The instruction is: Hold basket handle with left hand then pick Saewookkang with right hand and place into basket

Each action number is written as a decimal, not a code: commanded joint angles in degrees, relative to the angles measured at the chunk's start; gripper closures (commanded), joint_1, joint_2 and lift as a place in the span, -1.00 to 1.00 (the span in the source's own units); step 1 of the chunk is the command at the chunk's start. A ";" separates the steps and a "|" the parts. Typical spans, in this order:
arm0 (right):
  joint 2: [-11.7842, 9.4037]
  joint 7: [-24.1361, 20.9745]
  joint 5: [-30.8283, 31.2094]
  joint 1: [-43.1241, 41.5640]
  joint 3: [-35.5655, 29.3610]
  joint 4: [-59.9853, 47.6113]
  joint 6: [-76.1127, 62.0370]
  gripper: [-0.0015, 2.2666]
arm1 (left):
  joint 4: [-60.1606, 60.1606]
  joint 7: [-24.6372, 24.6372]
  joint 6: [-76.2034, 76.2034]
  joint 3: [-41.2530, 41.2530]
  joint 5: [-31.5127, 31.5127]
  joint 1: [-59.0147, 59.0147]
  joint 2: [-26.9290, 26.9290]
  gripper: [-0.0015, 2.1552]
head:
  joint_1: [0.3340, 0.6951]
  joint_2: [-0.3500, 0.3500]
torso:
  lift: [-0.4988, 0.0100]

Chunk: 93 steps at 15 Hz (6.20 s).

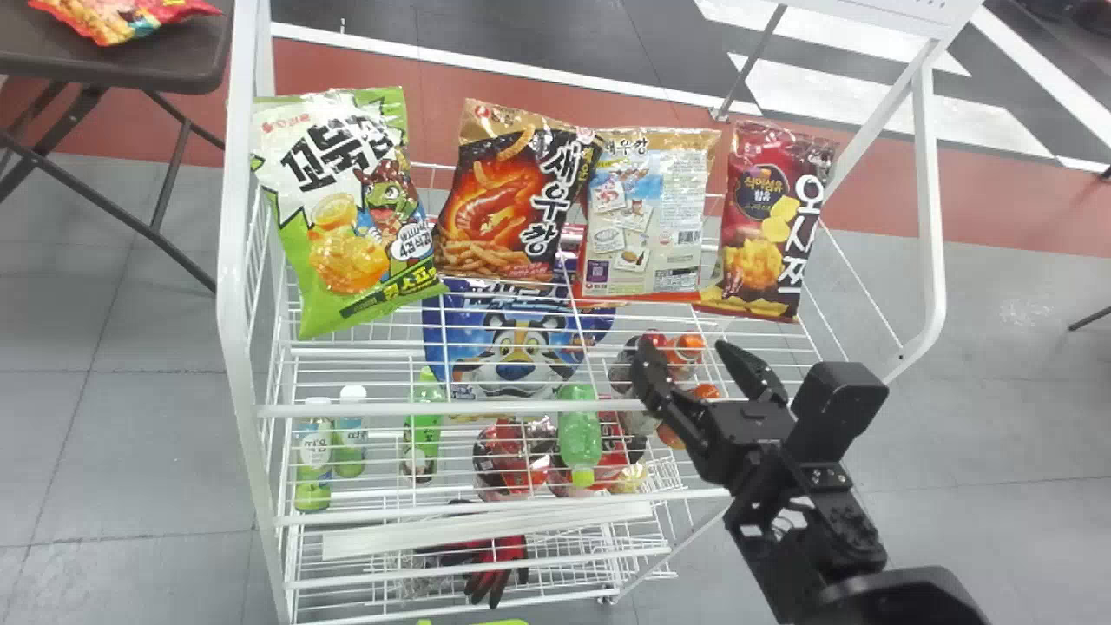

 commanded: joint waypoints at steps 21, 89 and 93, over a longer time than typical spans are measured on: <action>-1.03 -1.19 6.94 -35.97 9.28 35.57 -3.90 -0.82 | 5.84 1.48 1.97 0.63 0.71 -5.25 0.37 0.74 | 1.00 -1.00 | 0.89; -21.68 -15.08 3.60 14.31 37.14 -18.75 28.09 0.83 | 0.30 2.45 0.92 2.30 1.24 -5.16 -0.77 0.74 | 1.00 -1.00 | 0.89; -20.27 -13.49 2.29 11.23 39.60 -16.90 31.26 0.81 | -0.05 2.45 0.92 1.95 1.15 -4.46 -0.68 0.74 | 1.00 -1.00 | 0.89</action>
